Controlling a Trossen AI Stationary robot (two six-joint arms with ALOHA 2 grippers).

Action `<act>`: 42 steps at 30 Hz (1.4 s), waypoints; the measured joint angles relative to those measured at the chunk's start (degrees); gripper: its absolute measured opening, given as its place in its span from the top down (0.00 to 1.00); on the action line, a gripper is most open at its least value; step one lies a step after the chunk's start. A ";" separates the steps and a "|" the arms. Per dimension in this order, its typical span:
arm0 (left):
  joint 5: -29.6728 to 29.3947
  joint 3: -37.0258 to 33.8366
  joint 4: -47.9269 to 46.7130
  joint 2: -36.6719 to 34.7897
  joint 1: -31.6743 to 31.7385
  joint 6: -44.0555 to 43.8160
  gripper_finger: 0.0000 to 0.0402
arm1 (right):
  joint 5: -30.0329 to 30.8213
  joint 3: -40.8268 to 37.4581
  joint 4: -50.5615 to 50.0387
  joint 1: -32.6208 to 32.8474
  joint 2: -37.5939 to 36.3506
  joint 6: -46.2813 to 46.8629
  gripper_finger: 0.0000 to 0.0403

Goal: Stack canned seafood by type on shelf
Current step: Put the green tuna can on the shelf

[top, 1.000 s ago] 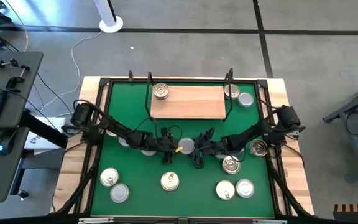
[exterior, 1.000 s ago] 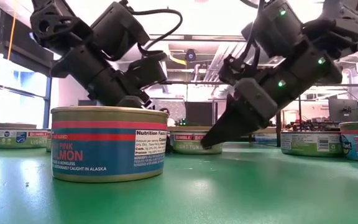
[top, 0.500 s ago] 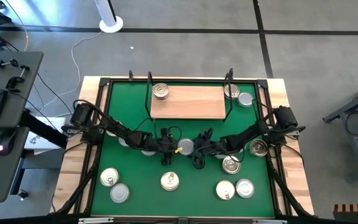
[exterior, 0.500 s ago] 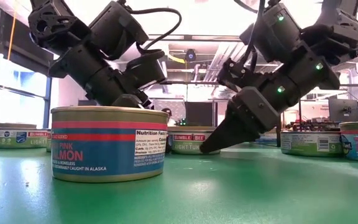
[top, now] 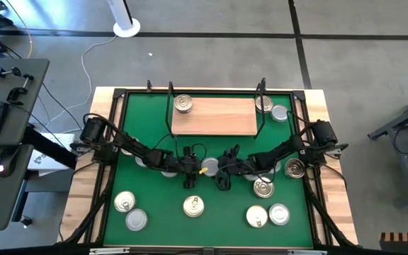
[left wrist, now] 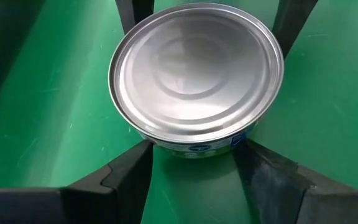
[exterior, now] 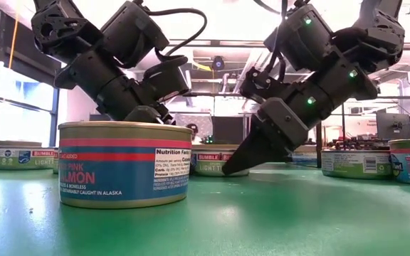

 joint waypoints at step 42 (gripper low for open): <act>-0.42 0.15 -3.51 0.02 -0.56 -1.29 0.45 | 5.97 0.37 -9.97 5.72 -2.40 8.80 0.05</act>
